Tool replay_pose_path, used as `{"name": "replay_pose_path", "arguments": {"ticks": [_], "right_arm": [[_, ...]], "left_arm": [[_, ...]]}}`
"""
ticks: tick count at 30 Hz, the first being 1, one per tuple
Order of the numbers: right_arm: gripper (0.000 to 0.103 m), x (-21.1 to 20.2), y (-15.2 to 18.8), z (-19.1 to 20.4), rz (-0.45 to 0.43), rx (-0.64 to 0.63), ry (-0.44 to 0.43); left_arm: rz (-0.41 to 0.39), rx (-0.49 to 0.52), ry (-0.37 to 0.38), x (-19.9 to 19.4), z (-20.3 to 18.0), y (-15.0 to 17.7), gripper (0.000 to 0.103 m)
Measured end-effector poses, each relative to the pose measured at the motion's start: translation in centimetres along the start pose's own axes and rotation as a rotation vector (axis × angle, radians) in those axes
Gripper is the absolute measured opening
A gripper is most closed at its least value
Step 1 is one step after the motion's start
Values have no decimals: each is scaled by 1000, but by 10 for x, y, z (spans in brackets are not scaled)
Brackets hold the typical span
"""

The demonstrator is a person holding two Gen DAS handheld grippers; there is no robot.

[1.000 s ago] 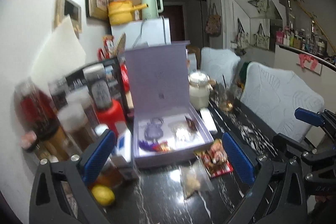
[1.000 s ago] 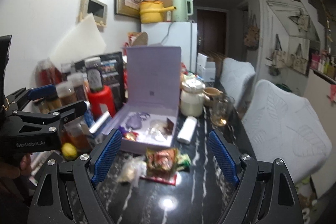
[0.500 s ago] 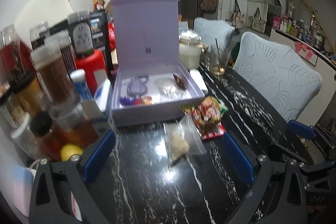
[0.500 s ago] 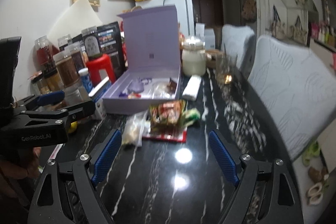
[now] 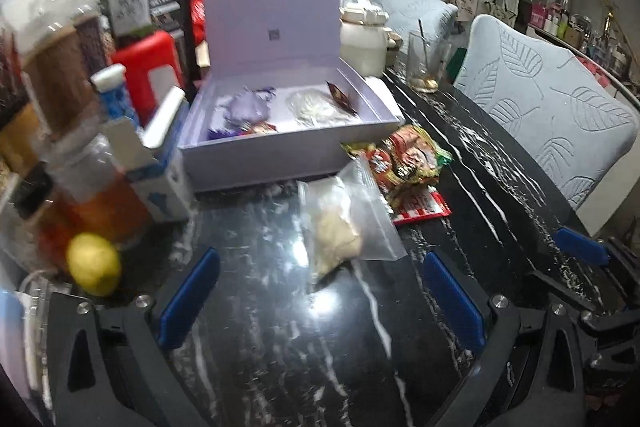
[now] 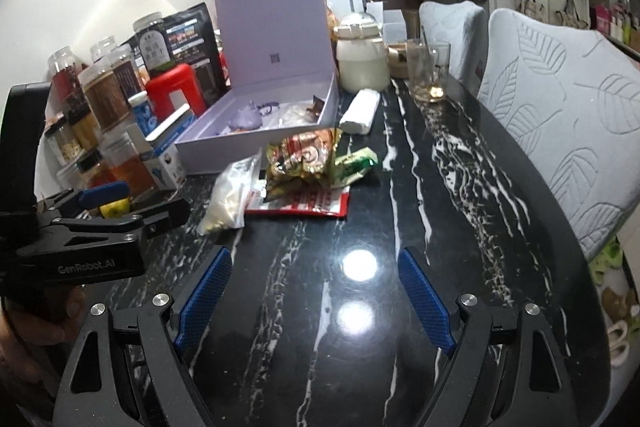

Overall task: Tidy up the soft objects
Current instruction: 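Withdraw both tools from the box back toward the snacks, then grasp the clear zip bag of white food with the left tool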

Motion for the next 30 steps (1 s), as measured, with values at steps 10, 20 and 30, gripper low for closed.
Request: {"name": "replay_pose_path", "arguments": {"ticks": [10, 20, 30], "right_arm": [[86, 32, -3, -18, 68, 28, -28], [86, 52, -10, -29, 113, 35, -33], [86, 62, -15, -27, 128, 32, -49]], "left_arm": [[89, -17, 53, 50, -10, -14, 103], [181, 6, 24, 91, -11, -18, 103], [156, 10, 45, 95, 0, -13, 82]]}}
Point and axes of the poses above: each gripper's, at about its wrist camera, not at the fingertips, and x roughly the way its jaws point, z to its left, y to its underside, the point moved 2 cm from there along x, roughly the way its jaws point
